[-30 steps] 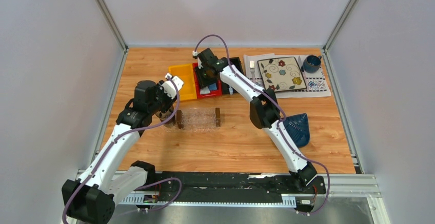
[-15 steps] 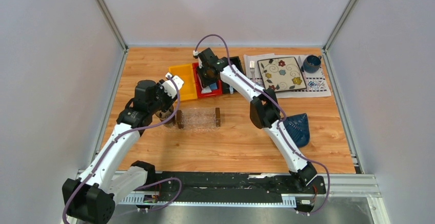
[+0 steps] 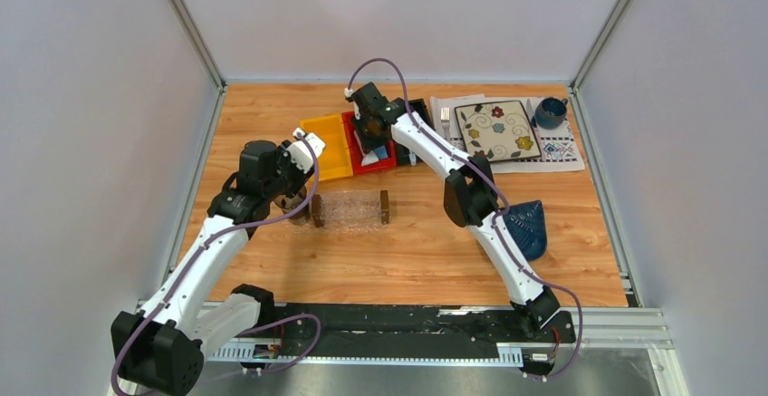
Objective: Prepare toiletry sets of a toothbrush and toothpaste on the tray
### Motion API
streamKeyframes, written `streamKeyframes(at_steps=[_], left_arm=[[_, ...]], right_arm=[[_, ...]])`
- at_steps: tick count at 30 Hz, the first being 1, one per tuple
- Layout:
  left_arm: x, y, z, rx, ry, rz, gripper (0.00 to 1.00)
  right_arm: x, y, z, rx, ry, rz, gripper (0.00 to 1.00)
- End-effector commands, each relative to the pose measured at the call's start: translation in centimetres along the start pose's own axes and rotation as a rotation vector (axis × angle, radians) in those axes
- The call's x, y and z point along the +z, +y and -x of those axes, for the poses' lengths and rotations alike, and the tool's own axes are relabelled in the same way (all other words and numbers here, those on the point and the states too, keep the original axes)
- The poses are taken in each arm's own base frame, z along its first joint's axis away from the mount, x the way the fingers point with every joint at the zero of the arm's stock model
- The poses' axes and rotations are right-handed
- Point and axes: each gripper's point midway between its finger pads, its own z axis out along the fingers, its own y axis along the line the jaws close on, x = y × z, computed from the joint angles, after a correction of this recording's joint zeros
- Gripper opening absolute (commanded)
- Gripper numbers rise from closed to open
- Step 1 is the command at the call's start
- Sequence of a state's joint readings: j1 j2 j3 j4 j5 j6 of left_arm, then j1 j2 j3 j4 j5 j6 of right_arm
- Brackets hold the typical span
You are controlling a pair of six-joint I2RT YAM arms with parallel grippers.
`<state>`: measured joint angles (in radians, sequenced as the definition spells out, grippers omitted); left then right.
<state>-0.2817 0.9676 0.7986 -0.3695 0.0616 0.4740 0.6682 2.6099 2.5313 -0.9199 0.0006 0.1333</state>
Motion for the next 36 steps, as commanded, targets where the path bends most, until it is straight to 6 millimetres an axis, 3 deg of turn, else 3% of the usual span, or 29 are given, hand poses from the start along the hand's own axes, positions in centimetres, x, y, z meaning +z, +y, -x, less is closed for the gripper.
streamKeyframes(at_steps=[1, 11, 18, 21, 27, 36], left_arm=[[0.0, 1.1, 1.7, -0.005, -0.038, 0.034, 0.52], [0.6, 2.5, 3.2, -0.013, -0.041, 0.061, 0.52], [3.4, 3.8, 4.0, 0.002, 0.012, 0.064, 0.52], [4.8, 4.9, 3.8, -0.020, 0.084, 0.089, 0.52], [7.4, 5.2, 3.2, -0.092, 0.196, 0.078, 0.53], [10.2, 5.3, 0.7, -0.250, 0.346, 0.048, 0.55]], right_arm=[[-4.5, -1.1, 2.6, 0.000, -0.064, -0.043, 0.00], [-7.0, -0.5, 4.2, 0.004, -0.114, -0.012, 0.00], [-8.5, 0.1, 5.4, 0.009, -0.147, 0.032, 0.00], [-9.6, 0.4, 5.7, 0.008, -0.157, 0.046, 0.00], [-11.6, 0.4, 5.8, 0.005, -0.166, 0.062, 0.00], [-14.5, -0.2, 5.7, 0.014, -0.175, 0.078, 0.00]])
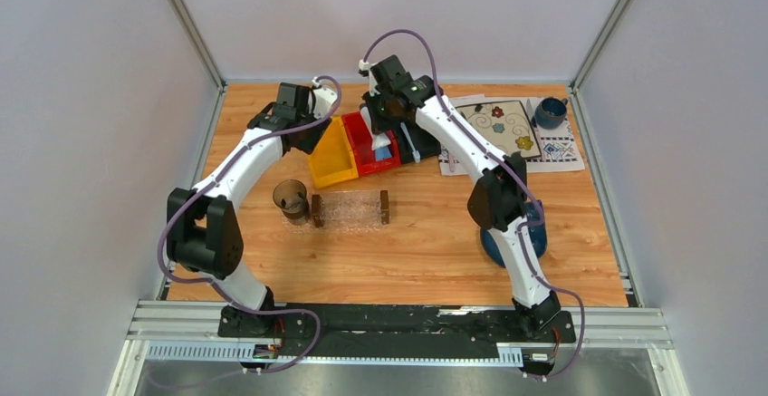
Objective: Prepare toiletry sets of a toothbrush and toothpaste on the tray
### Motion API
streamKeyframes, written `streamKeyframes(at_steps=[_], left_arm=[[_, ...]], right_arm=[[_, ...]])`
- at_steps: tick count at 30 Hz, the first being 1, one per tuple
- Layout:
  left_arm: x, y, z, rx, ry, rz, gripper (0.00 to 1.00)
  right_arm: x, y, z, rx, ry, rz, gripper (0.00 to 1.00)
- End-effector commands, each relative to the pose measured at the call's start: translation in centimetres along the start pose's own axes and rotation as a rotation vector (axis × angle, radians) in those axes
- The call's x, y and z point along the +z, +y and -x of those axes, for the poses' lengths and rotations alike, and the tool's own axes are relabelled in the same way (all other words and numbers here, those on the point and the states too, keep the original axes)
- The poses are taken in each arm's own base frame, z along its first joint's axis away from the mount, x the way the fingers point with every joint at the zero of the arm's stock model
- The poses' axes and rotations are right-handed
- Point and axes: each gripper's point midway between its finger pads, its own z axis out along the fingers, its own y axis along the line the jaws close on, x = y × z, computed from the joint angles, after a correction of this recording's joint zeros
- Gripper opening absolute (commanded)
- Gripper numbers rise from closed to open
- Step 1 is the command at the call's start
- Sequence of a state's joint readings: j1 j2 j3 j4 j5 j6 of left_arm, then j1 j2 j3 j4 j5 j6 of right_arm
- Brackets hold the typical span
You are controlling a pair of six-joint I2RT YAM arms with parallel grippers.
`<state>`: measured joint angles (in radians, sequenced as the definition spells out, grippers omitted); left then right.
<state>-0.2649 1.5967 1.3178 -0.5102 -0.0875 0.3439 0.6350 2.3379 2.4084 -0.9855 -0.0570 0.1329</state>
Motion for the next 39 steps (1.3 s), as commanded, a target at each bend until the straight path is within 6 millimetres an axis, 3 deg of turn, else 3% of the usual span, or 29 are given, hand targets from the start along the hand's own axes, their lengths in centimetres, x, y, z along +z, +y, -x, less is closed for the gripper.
streamKeyframes(at_steps=[1, 5, 14, 23, 31, 39], left_arm=[[0.3, 0.7, -0.7, -0.126, 0.068, 0.001, 0.54], [1.5, 1.3, -1.6, -0.204, 0.121, 0.012, 0.55], [4.4, -0.3, -3.1, -0.338, 0.218, -0.078, 0.55], [6.8, -0.1, -3.9, -0.407, 0.255, -0.075, 0.55], [9.0, 0.1, -3.5, -0.446, 0.271, -0.095, 0.34], [10.6, 1.9, -2.4, -0.424, 0.261, -0.038, 0.33]], right_arm=[[-3.9, 0.3, 2.6, -0.011, -0.093, 0.027, 0.00], [-4.9, 0.0, 2.9, -0.015, -0.104, 0.019, 0.00], [-6.4, -0.6, 2.8, -0.022, -0.103, 0.008, 0.00], [-8.2, -1.0, 2.5, -0.028, -0.103, 0.001, 0.00], [-9.6, -1.7, 2.5, -0.028, -0.110, -0.013, 0.00], [-11.1, -2.0, 2.6, -0.028, -0.119, -0.011, 0.00]])
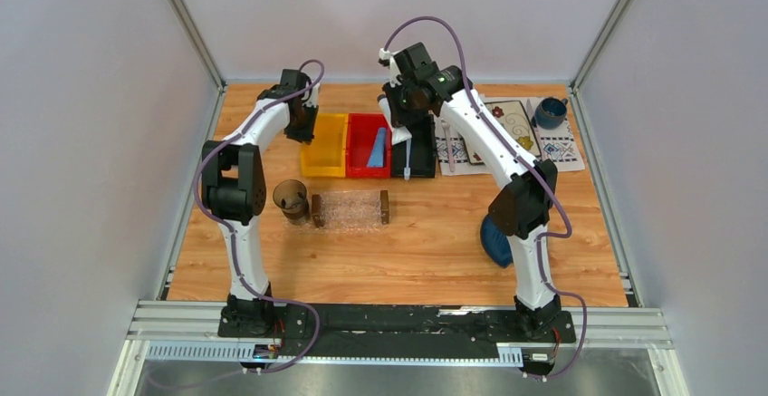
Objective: Prepare toiletry sets of a toothbrush and toothpaste on the tray
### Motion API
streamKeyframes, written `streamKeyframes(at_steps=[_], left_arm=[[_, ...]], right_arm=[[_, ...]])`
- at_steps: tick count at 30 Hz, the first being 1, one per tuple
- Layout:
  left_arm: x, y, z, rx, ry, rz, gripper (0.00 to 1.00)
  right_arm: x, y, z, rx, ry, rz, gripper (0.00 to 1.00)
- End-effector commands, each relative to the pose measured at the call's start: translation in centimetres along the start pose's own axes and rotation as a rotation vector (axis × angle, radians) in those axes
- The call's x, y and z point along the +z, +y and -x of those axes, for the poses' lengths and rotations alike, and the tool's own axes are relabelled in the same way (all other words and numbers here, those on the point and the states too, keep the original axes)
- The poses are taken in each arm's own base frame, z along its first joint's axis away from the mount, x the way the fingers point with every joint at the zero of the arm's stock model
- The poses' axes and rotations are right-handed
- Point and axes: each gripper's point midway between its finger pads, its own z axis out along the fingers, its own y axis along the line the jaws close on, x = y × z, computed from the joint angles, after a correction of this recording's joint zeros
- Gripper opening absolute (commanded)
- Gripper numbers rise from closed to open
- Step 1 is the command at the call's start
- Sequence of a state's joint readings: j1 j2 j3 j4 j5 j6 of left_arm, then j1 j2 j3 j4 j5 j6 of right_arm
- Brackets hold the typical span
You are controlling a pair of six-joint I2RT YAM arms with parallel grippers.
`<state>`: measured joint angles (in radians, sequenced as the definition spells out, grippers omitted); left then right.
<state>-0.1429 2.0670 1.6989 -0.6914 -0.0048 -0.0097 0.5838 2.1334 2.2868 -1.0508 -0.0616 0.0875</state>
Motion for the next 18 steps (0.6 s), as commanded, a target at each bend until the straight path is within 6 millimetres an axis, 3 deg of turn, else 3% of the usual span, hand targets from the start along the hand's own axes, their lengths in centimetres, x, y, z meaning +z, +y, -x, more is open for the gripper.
streamKeyframes(at_steps=[1, 9, 18], left_arm=[[0.0, 0.8, 1.4, 0.029, -0.014, 0.035, 0.33], [-0.5, 1.1, 2.0, 0.012, -0.035, 0.050, 0.39], [-3.0, 2.1, 3.0, 0.001, -0.105, 0.084, 0.51]], right_arm=[[-3.8, 0.3, 2.3, -0.019, -0.097, 0.016, 0.00], [-3.4, 0.5, 1.7, -0.020, -0.076, 0.039, 0.00], [-3.8, 0.9, 1.6, -0.030, -0.075, 0.069, 0.00]])
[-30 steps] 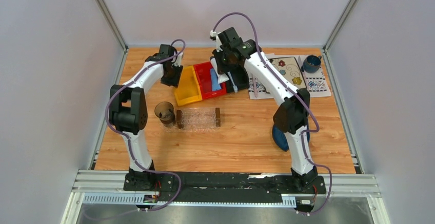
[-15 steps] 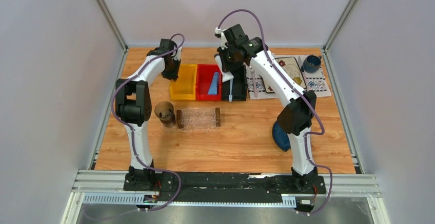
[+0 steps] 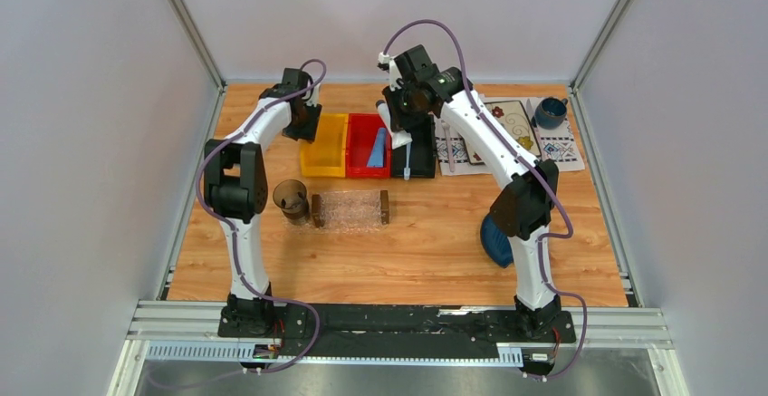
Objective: Prepare toiletry sets of a toothbrush and toothpaste on the tray
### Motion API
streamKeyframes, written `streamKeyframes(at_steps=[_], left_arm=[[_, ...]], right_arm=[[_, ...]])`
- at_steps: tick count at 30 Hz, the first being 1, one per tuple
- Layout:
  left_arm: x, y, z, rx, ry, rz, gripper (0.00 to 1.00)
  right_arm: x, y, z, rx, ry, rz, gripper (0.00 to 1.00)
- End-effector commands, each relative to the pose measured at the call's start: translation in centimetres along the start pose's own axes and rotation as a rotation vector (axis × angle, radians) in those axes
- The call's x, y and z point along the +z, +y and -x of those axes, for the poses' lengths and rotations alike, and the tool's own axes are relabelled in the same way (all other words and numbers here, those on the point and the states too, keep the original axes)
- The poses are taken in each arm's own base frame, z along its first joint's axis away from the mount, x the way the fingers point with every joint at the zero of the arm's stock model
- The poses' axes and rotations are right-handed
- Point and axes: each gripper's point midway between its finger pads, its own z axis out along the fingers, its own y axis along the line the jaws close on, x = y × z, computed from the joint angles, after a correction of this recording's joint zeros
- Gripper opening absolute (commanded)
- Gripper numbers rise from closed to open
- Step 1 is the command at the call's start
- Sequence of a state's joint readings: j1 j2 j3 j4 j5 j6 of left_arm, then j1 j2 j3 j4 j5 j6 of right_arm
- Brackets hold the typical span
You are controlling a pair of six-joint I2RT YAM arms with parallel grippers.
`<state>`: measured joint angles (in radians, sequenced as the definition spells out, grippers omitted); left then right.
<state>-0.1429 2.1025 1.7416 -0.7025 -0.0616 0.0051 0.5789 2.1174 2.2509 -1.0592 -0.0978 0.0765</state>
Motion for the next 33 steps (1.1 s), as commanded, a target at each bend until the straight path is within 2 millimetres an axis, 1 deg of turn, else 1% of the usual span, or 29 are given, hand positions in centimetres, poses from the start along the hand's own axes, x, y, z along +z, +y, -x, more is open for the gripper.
streamKeyframes(at_steps=[1, 2, 3, 5, 8, 9, 11, 12, 13, 14, 15, 16, 17, 18, 19, 20, 21, 22, 23, 24, 25, 26, 27, 28, 29, 30, 31, 32, 33], left_arm=[[-3.9, 1.3, 2.8, -0.021, -0.124, 0.025, 0.56], [-4.2, 1.3, 3.1, -0.023, -0.139, 0.022, 0.57], [-5.1, 1.5, 3.6, -0.025, -0.164, 0.021, 0.57], [-6.1, 1.4, 4.4, -0.012, -0.208, 0.006, 0.60], [-8.1, 1.3, 5.6, 0.022, -0.268, -0.011, 0.61], [-9.2, 1.4, 6.2, 0.029, -0.297, -0.012, 0.62], [-10.4, 1.5, 6.7, 0.060, -0.330, -0.010, 0.63], [-11.7, 1.6, 7.1, 0.071, -0.359, -0.004, 0.63], [-12.4, 1.4, 7.5, 0.104, -0.387, -0.018, 0.64], [-12.7, 0.9, 7.2, 0.129, -0.394, -0.047, 0.64], [-14.3, 0.7, 7.4, 0.153, -0.431, -0.060, 0.64], [-15.0, -0.1, 7.6, 0.210, -0.463, -0.100, 0.64], [-15.0, -0.6, 6.7, 0.237, -0.460, -0.127, 0.64], [-16.9, -0.9, 6.9, 0.287, -0.510, -0.137, 0.64], [-17.7, -1.8, 6.7, 0.320, -0.538, -0.181, 0.64], [-17.6, -2.2, 5.7, 0.347, -0.531, -0.201, 0.64], [-19.4, -2.3, 5.6, 0.388, -0.573, -0.195, 0.64], [-20.0, -2.6, 5.4, 0.409, -0.600, -0.204, 0.64], [-19.8, -3.0, 4.2, 0.429, -0.594, -0.220, 0.64], [-21.6, -3.3, 4.0, 0.472, -0.643, -0.215, 0.64], [-22.3, -3.9, 3.7, 0.497, -0.672, -0.229, 0.65], [-22.0, -4.8, 2.5, 0.528, -0.667, -0.250, 0.65], [-23.9, -5.1, 2.2, 0.577, -0.717, -0.239, 0.65], [-24.4, -5.8, 1.6, 0.609, -0.734, -0.248, 0.66], [-24.5, -7.1, 0.5, 0.651, -0.735, -0.273, 0.66], [-26.3, -7.5, 0.1, 0.700, -0.786, -0.262, 0.66], [-26.7, -8.2, -0.4, 0.730, -0.798, -0.277, 0.67], [-27.0, -9.4, -1.3, 0.765, -0.806, -0.299, 0.67], [-28.4, -9.6, -1.6, 0.791, -0.846, -0.289, 0.68]], right_arm=[[-4.0, 0.8, 2.6, -0.034, -0.110, 0.041, 0.00], [-4.0, 0.9, 2.5, -0.032, -0.109, 0.042, 0.00], [-4.3, 1.0, 2.4, -0.036, -0.110, 0.050, 0.00], [-4.6, 1.1, 2.3, -0.038, -0.109, 0.061, 0.00], [-5.0, 1.2, 1.9, -0.041, -0.100, 0.083, 0.00], [-5.0, 1.5, 1.6, -0.044, -0.094, 0.103, 0.00], [-5.6, 1.7, 1.3, -0.049, -0.085, 0.129, 0.00], [-5.7, 2.1, 1.1, -0.049, -0.077, 0.164, 0.00], [-6.1, 2.3, 1.0, -0.048, -0.076, 0.183, 0.00], [-6.4, 2.3, 0.7, -0.052, -0.068, 0.199, 0.00], [-6.7, 3.0, 0.5, -0.057, -0.060, 0.244, 0.00], [-7.1, 3.2, 0.2, -0.057, -0.055, 0.260, 0.00], [-7.3, 3.6, -0.2, -0.054, -0.040, 0.281, 0.00], [-7.6, 4.2, -0.5, -0.087, -0.036, 0.322, 0.00], [-7.6, 4.4, -1.1, -0.092, -0.021, 0.341, 0.00], [-8.1, 4.7, -1.3, -0.095, -0.021, 0.358, 0.00], [-8.3, 5.1, -1.6, -0.102, -0.015, 0.385, 0.00], [-8.5, 5.3, -1.9, -0.102, -0.010, 0.400, 0.00], [-8.6, 5.5, -2.4, -0.103, 0.001, 0.415, 0.00], [-8.9, 6.1, -2.7, -0.108, 0.009, 0.450, 0.00], [-9.1, 6.3, -3.1, -0.109, 0.023, 0.467, 0.00], [-9.3, 6.6, -3.5, -0.110, 0.034, 0.485, 0.00], [-9.7, 7.1, -3.7, -0.111, 0.042, 0.521, 0.00], [-9.9, 7.3, -4.2, -0.114, 0.060, 0.540, 0.00], [-10.3, 7.6, -4.4, -0.120, 0.065, 0.558, 0.00], [-10.7, 8.2, -4.6, -0.121, 0.072, 0.596, 0.00], [-11.0, 8.4, -4.9, -0.122, 0.078, 0.614, 0.00], [-11.2, 8.7, -5.2, -0.128, 0.087, 0.630, 0.00], [-11.5, 9.2, -5.5, -0.130, 0.095, 0.657, 0.00]])
